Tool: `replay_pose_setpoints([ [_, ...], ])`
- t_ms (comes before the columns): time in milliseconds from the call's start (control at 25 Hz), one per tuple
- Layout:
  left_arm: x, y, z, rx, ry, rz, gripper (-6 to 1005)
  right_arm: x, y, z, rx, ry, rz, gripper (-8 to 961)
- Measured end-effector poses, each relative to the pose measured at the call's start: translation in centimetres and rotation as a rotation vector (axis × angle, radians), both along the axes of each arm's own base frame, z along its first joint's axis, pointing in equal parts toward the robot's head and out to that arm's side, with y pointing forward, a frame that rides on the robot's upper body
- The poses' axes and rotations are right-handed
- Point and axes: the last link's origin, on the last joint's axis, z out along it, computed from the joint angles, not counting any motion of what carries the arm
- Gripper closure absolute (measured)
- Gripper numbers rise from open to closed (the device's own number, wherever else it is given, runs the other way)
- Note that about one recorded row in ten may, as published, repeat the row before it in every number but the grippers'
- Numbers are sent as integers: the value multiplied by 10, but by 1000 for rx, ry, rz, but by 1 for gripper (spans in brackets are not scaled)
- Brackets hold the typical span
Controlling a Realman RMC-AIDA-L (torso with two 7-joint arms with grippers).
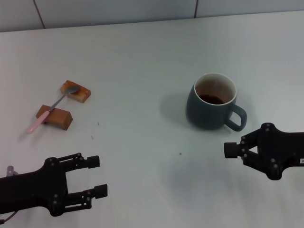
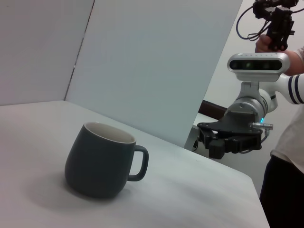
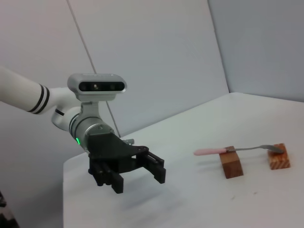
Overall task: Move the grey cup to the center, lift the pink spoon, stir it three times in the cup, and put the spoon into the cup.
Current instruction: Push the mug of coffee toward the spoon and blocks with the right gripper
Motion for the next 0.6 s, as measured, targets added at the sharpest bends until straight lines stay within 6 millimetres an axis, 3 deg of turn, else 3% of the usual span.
replay_pose_setpoints([
  [120,0,0,0,0,1,0,260,2,1,3,27,-4,-4,955],
  [600,0,2,0,5,4,-1,261,25,11,39,288,-14,-117,954],
])
